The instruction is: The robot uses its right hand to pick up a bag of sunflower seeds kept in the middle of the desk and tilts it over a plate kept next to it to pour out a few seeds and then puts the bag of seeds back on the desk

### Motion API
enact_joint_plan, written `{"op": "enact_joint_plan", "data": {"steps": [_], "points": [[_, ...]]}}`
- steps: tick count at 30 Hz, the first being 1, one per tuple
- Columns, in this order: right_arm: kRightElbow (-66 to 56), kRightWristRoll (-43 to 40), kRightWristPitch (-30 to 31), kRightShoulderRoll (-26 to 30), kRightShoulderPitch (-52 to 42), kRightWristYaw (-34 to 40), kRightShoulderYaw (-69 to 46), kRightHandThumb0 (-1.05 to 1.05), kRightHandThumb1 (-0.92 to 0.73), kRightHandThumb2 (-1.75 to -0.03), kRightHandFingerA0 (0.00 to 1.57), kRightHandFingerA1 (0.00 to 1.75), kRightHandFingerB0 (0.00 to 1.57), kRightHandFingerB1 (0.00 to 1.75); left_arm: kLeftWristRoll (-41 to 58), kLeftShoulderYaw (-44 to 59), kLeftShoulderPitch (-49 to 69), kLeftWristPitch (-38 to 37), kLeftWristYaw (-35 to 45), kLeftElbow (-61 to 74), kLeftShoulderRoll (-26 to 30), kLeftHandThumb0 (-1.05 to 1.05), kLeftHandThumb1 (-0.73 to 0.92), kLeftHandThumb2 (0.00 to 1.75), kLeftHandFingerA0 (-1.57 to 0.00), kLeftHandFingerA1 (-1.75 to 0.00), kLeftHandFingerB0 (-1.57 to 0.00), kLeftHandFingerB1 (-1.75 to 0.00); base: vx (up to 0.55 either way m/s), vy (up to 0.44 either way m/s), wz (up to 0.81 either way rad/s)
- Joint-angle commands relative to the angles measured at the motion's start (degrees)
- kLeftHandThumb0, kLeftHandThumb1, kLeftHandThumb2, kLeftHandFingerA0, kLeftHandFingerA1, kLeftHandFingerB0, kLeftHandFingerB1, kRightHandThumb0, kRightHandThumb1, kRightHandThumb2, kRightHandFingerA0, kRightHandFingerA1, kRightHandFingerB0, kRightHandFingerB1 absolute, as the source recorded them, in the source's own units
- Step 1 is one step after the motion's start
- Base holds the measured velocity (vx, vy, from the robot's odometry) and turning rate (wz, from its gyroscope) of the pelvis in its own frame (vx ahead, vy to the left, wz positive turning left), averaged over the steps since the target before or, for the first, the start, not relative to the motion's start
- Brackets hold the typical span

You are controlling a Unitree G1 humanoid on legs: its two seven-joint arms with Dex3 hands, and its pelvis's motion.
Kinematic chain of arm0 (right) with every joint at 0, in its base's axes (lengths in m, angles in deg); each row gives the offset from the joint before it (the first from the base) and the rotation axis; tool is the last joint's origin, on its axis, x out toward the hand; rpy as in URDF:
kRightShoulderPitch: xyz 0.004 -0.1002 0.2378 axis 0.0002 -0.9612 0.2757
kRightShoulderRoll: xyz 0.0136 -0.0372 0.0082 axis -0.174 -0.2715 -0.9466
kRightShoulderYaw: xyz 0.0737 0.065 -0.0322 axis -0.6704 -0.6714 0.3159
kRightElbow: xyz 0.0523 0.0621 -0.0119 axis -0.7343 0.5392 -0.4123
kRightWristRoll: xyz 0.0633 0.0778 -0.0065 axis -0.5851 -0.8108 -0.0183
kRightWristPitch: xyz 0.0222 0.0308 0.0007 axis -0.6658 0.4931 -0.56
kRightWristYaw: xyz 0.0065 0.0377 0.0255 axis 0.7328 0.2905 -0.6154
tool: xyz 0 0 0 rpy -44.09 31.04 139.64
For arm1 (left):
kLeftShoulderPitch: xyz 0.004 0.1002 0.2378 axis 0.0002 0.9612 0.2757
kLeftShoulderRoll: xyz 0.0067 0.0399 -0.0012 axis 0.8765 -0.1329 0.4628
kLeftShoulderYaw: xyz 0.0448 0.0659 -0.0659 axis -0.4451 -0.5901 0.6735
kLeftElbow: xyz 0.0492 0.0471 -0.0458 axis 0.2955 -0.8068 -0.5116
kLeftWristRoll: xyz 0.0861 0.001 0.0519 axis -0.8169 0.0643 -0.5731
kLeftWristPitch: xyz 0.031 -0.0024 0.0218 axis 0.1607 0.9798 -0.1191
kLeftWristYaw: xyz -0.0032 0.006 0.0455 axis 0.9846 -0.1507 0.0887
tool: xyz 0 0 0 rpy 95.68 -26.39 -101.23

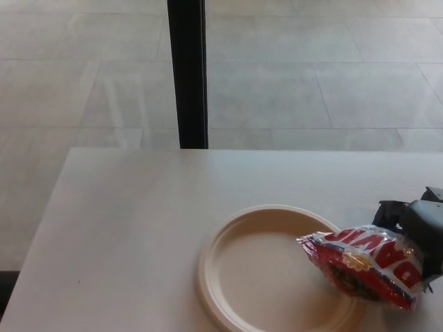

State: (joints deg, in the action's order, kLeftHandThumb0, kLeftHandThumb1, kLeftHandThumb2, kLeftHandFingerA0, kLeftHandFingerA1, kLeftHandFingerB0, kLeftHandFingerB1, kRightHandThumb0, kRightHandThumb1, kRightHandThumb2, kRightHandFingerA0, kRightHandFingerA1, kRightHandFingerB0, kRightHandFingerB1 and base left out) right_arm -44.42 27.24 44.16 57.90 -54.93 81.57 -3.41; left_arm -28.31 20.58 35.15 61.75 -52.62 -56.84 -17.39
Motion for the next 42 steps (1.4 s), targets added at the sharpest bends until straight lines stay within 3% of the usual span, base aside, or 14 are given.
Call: {"op": "enact_joint_plan", "data": {"steps": [1, 3, 6, 10, 11, 13, 16, 17, 22, 33, 34, 37, 41, 42], "points": [[-3.3, 0.3, 12.6, -0.8, 2.8, -8.7, -0.7, -0.34, -0.63, -1.0, 0.93, 1.75, 0.73, 1.51, 0.9, 1.0, 0.6, 0.2, -0.1, 0.2, 0.7, -0.65, 0.66, 1.14, -0.24, -0.73, -0.02, -0.56, 0.0, 0.0, 0.0], [-4.7, 1.4, 13.9, -0.8, 3.9, -9.5, -0.2, -0.37, -0.64, -0.96, 0.94, 1.75, 0.72, 1.56, 0.6, 0.8, 0.3, -0.6, 0.5, -1.0, 1.0, -0.67, 0.66, 1.14, -0.25, -0.74, -0.01, -0.56, 0.0, 0.0, 0.0], [-5.5, 3.2, 14.5, -0.3, 5.0, -10.6, 1.3, -0.36, -0.65, -0.91, 0.96, 1.74, 0.67, 0.85, 0.7, 0.9, -0.1, -0.3, 0.2, -1.6, 1.0, -0.69, 0.65, 1.14, -0.23, -0.72, -0.01, -0.56, 0.0, 0.0, 0.0], [-6.6, 3.6, 16.5, -1.0, 5.9, -11.5, 1.9, -0.38, -0.67, -0.92, 0.98, 1.75, 0.76, 1.34, 0.5, 0.7, -0.2, -0.4, 0.4, -1.9, 1.1, -0.66, 0.89, 0.81, -0.17, -0.79, -0.04, -0.57, 0.0, 0.0, 0.0], [-6.7, 3.7, 17.2, -1.7, 6.3, -11.4, 2.2, -0.39, -0.66, -0.92, 0.97, 1.75, 0.79, 1.45, 0.5, 0.7, 0.2, -0.1, 0.4, -1.6, 1.2, -0.7, 0.67, 1.15, -0.25, -0.74, -0.02, -0.56, 0.0, 0.0, 0.0], [-6.9, 4.2, 17.8, -1.8, 6.6, -11.6, 2.6, -0.39, -0.66, -0.91, 0.97, 1.75, 0.79, 1.46, 0.4, 0.7, 0.1, -0.1, 0.2, -1.6, 1.2, -0.66, 0.87, 0.82, -0.21, -0.84, -0.06, -0.59, 0.0, 0.0, 0.0], [-7.1, 5.4, 19.3, -2.3, 7.6, -12.1, 3.7, -0.39, -0.67, -0.9, 0.98, 1.75, 0.78, 1.41, 0.2, 0.5, 0.4, -1.0, 0.5, -1.4, 1.3, -0.66, 0.66, 1.16, -0.24, -0.73, -0.03, -0.56, 0.0, 0.0, 0.0], [-7.4, 5.5, 19.5, -2.3, 7.6, -12.2, 3.8, -0.38, -0.66, -0.9, 0.98, 1.75, 0.81, 1.5, 0.2, 0.5, 0.5, -0.9, 0.6, -1.2, 1.3, -0.66, 0.89, 0.81, -0.19, -0.82, -0.04, -0.58, 0.0, 0.0, 0.0], [-8.5, 6.9, 21.7, -2.8, 9.4, -13.5, 5.3, -0.39, -0.69, -0.81, 0.95, 1.75, 0.68, 1.06, 0.4, 0.6, 0.6, -1.3, 1.8, -2.2, 1.6, -0.71, 0.66, 1.14, -0.27, -0.74, -0.02, -0.56, 0.0, 0.0, 0.0], [-8.2, 7.3, 25.8, -4.8, 12.5, -15.7, 6.2, -0.41, -0.76, -0.79, 0.93, 1.74, 0.67, 0.94, 0.7, 0.8, 1.4, -0.7, 2.0, -1.9, 1.6, -0.67, 0.9, 0.81, -0.17, -0.8, -0.03, -0.56, 0.0, 0.0, 0.0], [-8.0, 7.5, 25.9, -4.8, 13.2, -15.9, 6.4, -0.44, -0.68, -1.12, 1.17, 1.32, 0.67, 0.82, 0.7, 0.8, 1.6, -0.4, 1.9, -1.5, 1.6, -0.67, 0.9, 0.81, -0.17, -0.81, -0.03, -0.56, 0.0, 0.0, 0.0], [-7.7, 7.6, 25.4, -4.5, 14.2, -16.1, 6.9, -0.49, -0.88, -0.66, 0.91, 1.75, 0.72, 1.09, 0.4, 0.5, 1.9, -1.0, 2.4, -1.5, 1.6, -0.69, 0.9, 0.8, -0.18, -0.83, -0.03, -0.57, 0.0, 0.0, 0.0], [-7.9, 7.4, 25.9, -4.4, 15.2, -16.7, 7.3, -0.48, -0.85, -0.73, 0.88, 1.73, 0.73, 0.94, 0.7, 0.6, 2.4, 0.0, 2.2, -0.1, 1.4, -0.69, 0.9, 0.81, -0.17, -0.82, -0.02, -0.56, 0.0, 0.0, 0.0], [-8.3, 7.8, 25.1, -4.1, 15.0, -15.8, 7.5, -0.45, -0.8, -0.74, 0.86, 1.64, 0.56, 0.6, 0.7, 0.5, 2.4, 0.2, 2.2, -0.2, 1.5, -0.68, 0.69, 1.15, -0.18, -0.7, -0.01, -0.54, 0.0, 0.0, 0.0]]}}
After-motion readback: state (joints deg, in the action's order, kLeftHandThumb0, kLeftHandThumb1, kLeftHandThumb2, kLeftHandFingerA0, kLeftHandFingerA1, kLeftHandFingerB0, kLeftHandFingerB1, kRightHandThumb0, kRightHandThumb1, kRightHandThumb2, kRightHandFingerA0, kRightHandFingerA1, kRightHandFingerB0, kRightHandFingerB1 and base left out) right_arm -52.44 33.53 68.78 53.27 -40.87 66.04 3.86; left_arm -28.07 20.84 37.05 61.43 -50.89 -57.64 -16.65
